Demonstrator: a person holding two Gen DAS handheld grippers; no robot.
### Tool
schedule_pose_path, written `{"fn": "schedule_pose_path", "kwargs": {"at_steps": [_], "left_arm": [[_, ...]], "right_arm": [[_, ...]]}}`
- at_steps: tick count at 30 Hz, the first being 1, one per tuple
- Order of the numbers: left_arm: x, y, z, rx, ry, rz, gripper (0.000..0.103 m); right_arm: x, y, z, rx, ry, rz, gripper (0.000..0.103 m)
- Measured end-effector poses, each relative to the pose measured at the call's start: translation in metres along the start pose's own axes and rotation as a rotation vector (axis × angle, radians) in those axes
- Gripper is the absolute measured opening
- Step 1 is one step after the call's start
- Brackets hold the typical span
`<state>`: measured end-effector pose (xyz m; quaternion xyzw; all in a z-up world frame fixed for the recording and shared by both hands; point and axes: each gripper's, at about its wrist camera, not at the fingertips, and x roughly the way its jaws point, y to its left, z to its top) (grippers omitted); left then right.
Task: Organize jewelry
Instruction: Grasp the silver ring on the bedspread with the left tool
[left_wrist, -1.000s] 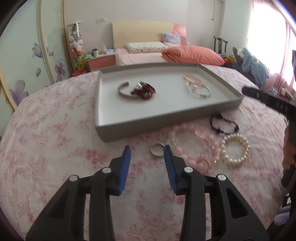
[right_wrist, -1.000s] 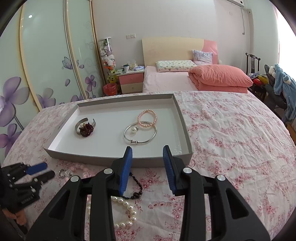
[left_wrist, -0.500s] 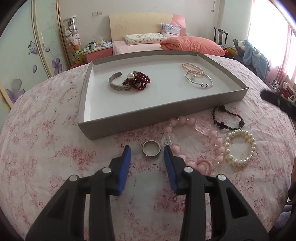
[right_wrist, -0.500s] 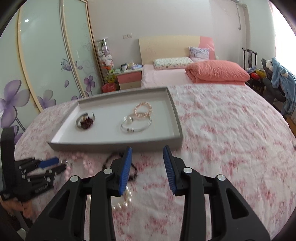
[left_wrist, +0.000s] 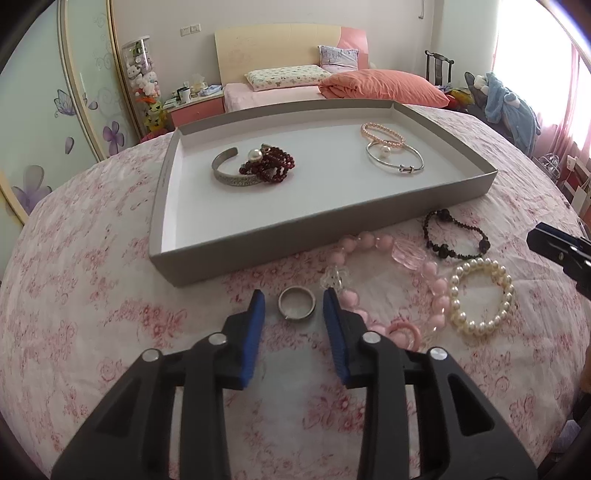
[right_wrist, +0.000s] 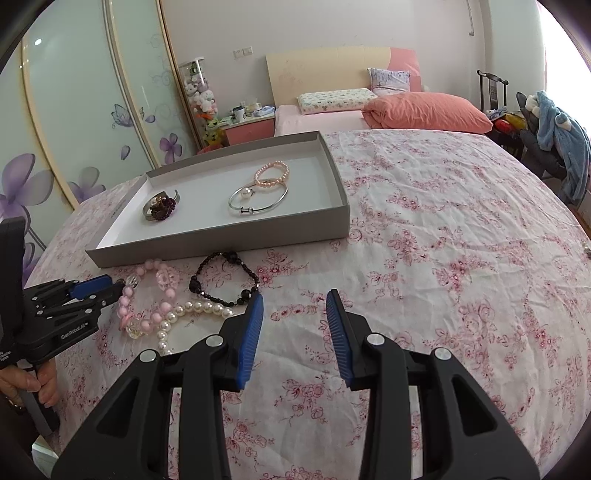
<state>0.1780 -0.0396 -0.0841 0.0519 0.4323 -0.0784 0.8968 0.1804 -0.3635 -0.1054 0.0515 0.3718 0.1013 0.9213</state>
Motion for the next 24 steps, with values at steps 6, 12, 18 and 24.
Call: {"fn": "schedule_pose_path", "kwargs": {"at_steps": [6,12,18,24], "left_arm": [[0.003,-0.001,0.004,-0.008,0.0,0.016,0.022],[0.007,0.013,0.01,-0.054,0.003,0.06,0.022],[0.013,0.02,0.018,-0.082,0.002,0.076,0.022],[0.018,0.028,0.022,-0.11,0.002,0.084,0.022]], "right_arm": [[0.003,0.004,-0.002,-0.006,0.015,0.007,0.037],[0.005,0.01,-0.004,-0.024,0.031,0.022,0.037],[0.007,0.014,-0.005,-0.029,0.043,0.032,0.037],[0.008,0.024,-0.009,-0.065,0.073,0.072,0.037]]}}
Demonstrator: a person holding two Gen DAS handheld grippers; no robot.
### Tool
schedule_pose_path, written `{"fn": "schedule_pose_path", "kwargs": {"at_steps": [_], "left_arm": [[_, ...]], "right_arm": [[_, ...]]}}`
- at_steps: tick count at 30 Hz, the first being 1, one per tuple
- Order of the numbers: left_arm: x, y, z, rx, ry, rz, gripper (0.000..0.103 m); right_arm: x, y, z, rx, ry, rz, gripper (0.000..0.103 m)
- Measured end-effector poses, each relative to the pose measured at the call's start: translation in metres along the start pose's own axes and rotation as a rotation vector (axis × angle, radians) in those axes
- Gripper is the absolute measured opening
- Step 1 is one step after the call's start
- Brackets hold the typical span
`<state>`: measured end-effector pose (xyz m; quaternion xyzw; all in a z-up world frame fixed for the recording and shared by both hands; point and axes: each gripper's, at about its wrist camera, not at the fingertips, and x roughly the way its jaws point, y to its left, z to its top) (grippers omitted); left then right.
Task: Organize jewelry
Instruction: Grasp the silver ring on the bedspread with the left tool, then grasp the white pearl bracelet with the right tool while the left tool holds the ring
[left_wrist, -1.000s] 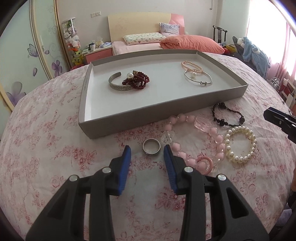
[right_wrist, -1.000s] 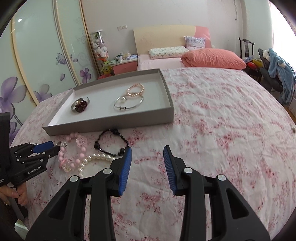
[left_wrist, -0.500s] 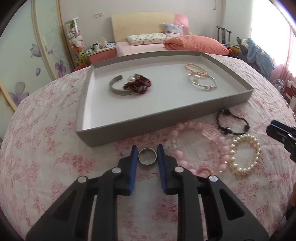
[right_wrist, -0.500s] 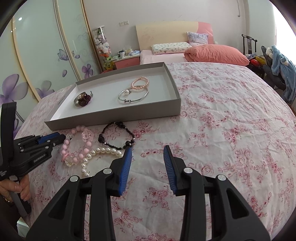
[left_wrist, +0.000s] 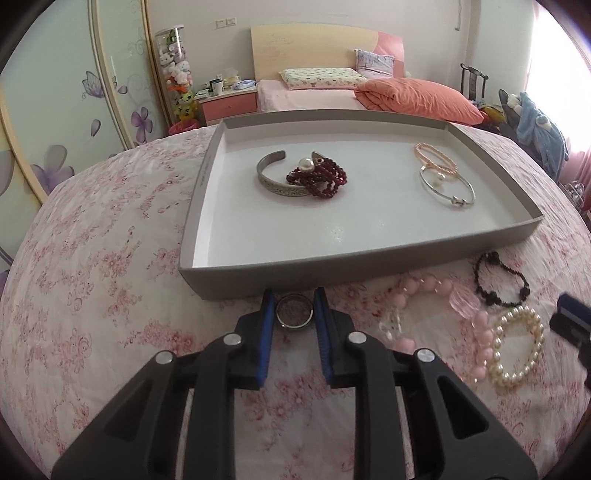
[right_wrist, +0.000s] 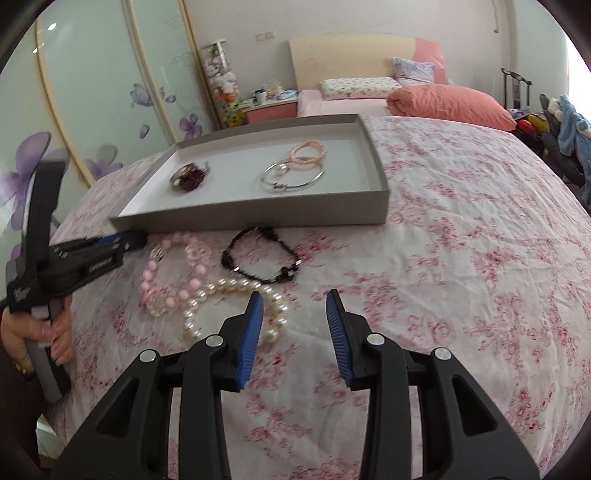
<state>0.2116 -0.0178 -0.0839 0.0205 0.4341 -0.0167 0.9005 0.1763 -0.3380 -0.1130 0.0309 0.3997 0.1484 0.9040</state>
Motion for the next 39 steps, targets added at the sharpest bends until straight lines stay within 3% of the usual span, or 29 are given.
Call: {"fn": "schedule_pose_path", "kwargs": {"at_steps": [10,14,16,24,39], "left_arm": [[-0.018,0.007,-0.017,0.026,-0.026,0.012,0.022],[-0.02,0.01,-0.022,0.025,-0.013,0.002,0.022],[-0.021,0.01,-0.023,0.024,-0.012,-0.003,0.022],[-0.021,0.013,-0.026,0.007,-0.002,-0.024,0.022],[-0.021,0.016,-0.026,-0.003,-0.001,-0.016,0.022]], "right_arm": [[0.018,0.02,-0.001,-0.071,0.066,-0.016,0.031],[0.017,0.023,-0.003,-0.108,0.07,-0.055,0.013],[0.015,0.021,-0.005,-0.117,0.073,-0.054,0.011],[0.013,-0.005,0.0,-0.059,0.058,-0.137,0.01],[-0.008,-0.008,0.013,-0.012,-0.05,-0.097,0.01]]}}
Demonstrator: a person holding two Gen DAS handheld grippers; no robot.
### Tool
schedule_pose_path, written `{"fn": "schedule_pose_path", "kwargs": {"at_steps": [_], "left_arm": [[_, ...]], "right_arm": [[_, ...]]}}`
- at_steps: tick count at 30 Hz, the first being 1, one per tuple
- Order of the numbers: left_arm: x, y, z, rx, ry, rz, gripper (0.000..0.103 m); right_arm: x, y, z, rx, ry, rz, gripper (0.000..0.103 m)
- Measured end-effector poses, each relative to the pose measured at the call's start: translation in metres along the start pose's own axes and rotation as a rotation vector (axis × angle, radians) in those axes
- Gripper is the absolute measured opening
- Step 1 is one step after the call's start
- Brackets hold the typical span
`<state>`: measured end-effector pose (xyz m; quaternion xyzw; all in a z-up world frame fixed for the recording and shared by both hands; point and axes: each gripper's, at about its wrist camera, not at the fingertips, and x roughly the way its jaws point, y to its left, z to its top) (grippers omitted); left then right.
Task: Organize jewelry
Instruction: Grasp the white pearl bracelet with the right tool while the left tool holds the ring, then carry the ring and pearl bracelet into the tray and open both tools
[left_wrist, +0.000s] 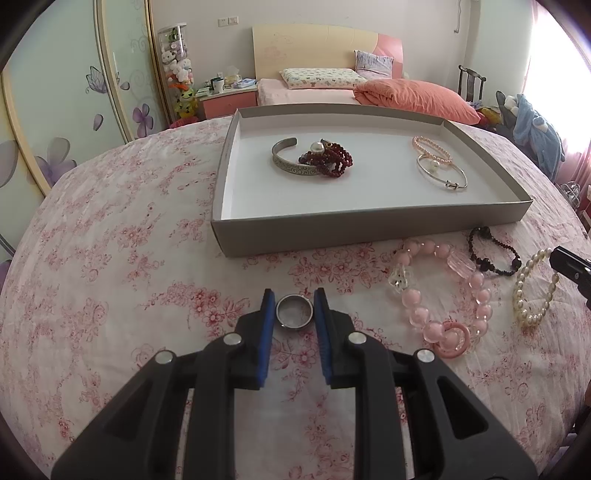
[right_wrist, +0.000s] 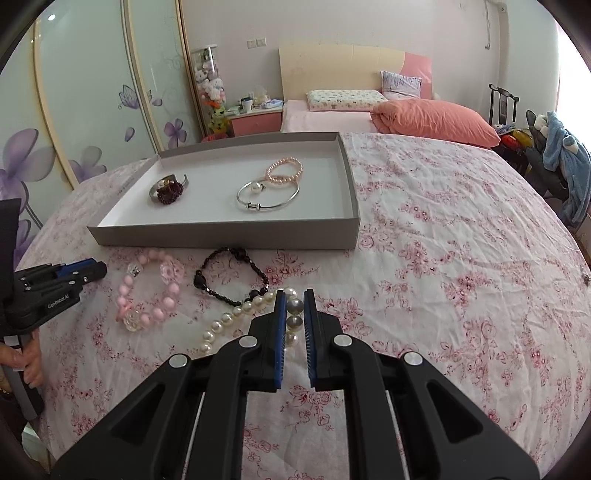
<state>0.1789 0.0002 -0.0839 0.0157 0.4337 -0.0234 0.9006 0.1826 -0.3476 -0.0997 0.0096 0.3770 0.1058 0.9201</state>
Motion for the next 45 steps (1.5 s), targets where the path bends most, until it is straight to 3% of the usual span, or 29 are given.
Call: {"fn": "schedule_pose_path", "kwargs": {"at_steps": [13,25,34,45], "left_arm": [[-0.001,0.001,0.0,-0.017,-0.007,0.007,0.022],[-0.05,-0.005,0.001,-0.035,-0.191,0.002,0.022],[-0.089,-0.018,0.015,-0.026,-0.361,0.048,0.022],[-0.1,-0.031,0.032,-0.003,-0.418,0.065,0.022]], "right_arm": [[-0.016,0.004,0.008,0.004,-0.052,0.038,0.01],[-0.039,0.014,0.022,-0.016,-0.146,0.086,0.01],[-0.056,0.027,0.044,-0.034,-0.245,0.115,0.01],[-0.059,0.043,0.067,-0.068,-0.34,0.116,0.01]]}}
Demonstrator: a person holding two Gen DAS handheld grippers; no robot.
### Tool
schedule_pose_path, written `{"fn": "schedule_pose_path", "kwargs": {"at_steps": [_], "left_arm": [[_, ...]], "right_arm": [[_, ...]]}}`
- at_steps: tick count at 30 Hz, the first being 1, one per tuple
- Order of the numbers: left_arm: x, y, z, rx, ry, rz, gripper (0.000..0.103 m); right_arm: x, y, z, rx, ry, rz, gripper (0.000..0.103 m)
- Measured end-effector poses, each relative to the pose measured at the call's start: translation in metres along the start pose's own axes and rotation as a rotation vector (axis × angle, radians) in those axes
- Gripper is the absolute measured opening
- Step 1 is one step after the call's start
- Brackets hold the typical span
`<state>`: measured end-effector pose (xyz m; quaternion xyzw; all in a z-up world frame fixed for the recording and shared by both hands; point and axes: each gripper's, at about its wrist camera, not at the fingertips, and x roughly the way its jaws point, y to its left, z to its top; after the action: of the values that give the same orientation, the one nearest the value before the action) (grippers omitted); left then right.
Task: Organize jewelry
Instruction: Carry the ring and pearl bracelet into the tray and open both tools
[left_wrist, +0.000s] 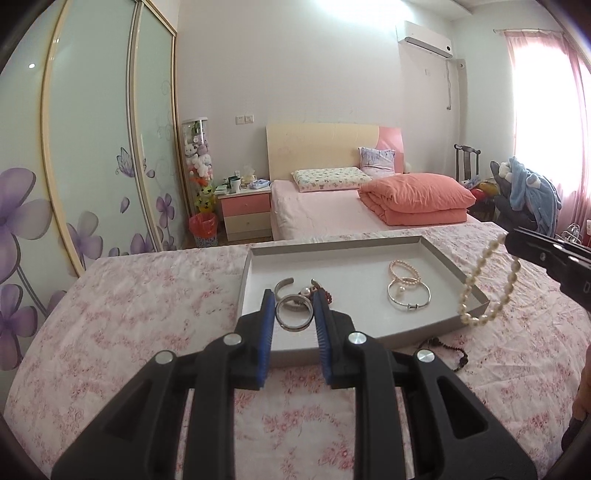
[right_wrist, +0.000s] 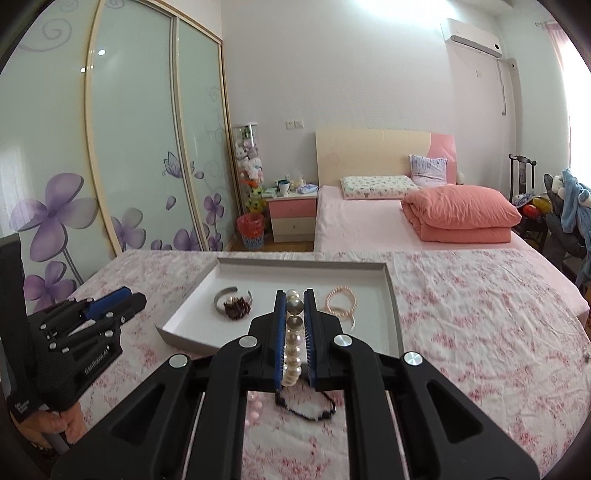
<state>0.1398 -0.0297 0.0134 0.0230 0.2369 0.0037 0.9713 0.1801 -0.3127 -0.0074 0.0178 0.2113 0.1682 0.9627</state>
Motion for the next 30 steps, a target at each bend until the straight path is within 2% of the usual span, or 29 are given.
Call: {"fn": "schedule_pose_path", "kwargs": {"at_steps": [12,30], "left_arm": [[0.03,-0.004,0.021,0.017,-0.024,0.032,0.022],[0.111,-0.005,0.041,0.004,0.049,0.015,0.022]], "right_arm": [[0.024,-0.002,0.02,0.021,-0.042,-0.018,0.01],[0.094,-0.017,0.026,0.053,0.023,-0.047,0.01]]}}
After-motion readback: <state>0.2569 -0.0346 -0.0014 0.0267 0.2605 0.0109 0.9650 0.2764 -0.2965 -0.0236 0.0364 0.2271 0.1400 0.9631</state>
